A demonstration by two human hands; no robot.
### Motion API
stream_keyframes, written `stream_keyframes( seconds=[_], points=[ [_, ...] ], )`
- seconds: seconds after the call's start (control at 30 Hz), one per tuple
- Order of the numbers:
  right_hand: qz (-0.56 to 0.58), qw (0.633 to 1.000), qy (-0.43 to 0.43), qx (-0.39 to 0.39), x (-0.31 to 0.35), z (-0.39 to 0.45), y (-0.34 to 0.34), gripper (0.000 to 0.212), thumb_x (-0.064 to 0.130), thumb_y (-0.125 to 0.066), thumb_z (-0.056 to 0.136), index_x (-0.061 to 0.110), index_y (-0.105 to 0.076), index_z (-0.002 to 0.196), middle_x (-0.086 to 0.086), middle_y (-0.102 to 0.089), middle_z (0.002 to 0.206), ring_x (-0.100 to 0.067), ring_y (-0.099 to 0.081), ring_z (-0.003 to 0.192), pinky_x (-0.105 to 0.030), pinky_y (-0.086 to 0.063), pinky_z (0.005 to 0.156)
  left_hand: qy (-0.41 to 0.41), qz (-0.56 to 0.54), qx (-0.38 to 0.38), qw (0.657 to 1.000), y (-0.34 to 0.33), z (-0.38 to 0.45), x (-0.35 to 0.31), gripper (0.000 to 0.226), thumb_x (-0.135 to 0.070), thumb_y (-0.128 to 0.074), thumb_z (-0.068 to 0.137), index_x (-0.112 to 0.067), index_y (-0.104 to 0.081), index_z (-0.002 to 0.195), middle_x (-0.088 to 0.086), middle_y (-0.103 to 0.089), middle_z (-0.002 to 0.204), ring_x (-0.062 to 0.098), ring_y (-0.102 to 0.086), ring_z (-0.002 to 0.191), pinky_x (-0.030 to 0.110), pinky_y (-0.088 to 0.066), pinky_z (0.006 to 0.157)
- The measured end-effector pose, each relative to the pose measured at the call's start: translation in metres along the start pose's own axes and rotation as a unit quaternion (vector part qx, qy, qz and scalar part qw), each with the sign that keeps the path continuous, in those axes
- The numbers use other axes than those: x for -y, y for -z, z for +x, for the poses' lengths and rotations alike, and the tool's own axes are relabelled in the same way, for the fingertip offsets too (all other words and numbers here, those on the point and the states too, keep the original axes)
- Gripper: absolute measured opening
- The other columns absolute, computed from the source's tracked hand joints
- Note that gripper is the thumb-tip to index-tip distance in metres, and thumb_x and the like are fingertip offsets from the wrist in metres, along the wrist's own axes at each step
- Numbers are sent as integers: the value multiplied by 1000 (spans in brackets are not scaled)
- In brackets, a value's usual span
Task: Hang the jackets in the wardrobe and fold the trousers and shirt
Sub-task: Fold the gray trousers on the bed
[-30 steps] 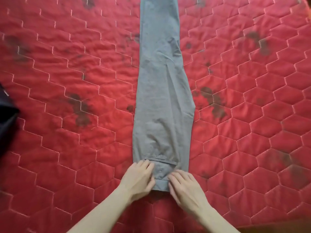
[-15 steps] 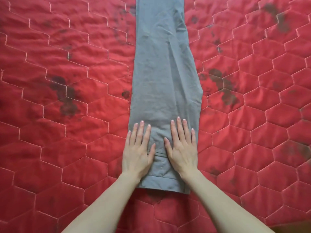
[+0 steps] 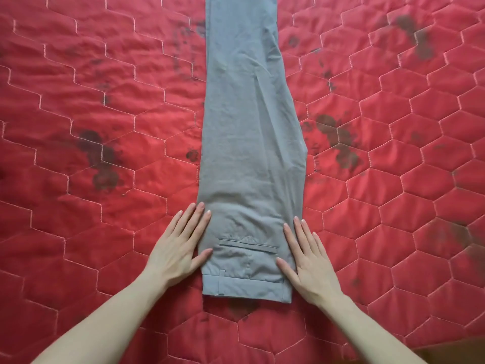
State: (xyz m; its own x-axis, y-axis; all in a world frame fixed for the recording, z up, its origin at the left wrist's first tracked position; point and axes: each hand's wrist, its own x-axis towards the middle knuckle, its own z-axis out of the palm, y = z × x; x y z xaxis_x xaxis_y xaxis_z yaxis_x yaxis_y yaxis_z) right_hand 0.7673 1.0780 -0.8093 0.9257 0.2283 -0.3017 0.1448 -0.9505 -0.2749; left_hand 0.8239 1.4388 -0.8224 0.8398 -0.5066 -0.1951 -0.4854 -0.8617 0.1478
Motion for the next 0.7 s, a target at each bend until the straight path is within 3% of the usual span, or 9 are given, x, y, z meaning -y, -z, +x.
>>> stream_keyframes(
  seconds=[0.1,0.2,0.27,0.37,0.43,0.57,0.7],
  points=[
    [-20,997,75,24,-21,1,15,74,50,-38,105,29,-6,168,0,4,176,-20,0,163,-42,-11,127,-60,7,-5,998,7,-7,9,84,-38,-46,95,-5,-14,166,15,-6,175,30,-10,162,51,-23,125],
    [-82,985,154,15,-40,7,28,90,30,-51,85,25,-15,168,-6,-6,176,-26,-7,162,-47,-15,128,-148,25,14,989,19,-1,15,101,-26,-56,73,-2,-21,164,16,-10,174,31,-12,161,47,-16,129],
    [-127,972,197,-13,-46,13,33,90,25,-52,82,20,-22,167,-9,-14,175,-28,-14,161,-48,-16,129,-207,42,-3,977,26,9,14,91,-17,-53,77,-3,-27,163,15,-17,173,31,-17,160,47,-20,129],
    [-166,951,252,-61,-48,28,35,75,18,-47,92,20,-30,164,-9,-24,172,-29,-24,159,-47,-22,127,-280,60,-30,958,30,28,13,69,-6,-40,93,-6,-31,162,13,-24,171,33,-25,157,48,-30,126],
    [-190,940,273,-74,-44,40,36,68,12,-42,98,21,-30,164,-8,-24,172,-28,-26,157,-47,-22,127,-284,65,-30,956,32,38,12,59,-8,-34,103,-6,-32,161,14,-27,170,34,-28,156,48,-33,124],
    [-201,941,259,-89,-31,65,43,62,9,-37,102,23,-33,163,-5,-29,170,-28,-29,156,-48,-27,124,-225,37,6,974,32,43,8,61,-12,-34,102,-9,-31,162,14,-28,169,37,-26,156,51,-35,123],
    [-164,951,254,-66,-26,75,51,66,7,-38,96,23,-40,161,-6,-33,168,-28,-31,156,-48,-34,123,-171,-2,72,983,30,37,-3,82,-55,-43,103,-13,-12,167,12,-7,175,33,-3,162,50,-16,130]
  ],
)
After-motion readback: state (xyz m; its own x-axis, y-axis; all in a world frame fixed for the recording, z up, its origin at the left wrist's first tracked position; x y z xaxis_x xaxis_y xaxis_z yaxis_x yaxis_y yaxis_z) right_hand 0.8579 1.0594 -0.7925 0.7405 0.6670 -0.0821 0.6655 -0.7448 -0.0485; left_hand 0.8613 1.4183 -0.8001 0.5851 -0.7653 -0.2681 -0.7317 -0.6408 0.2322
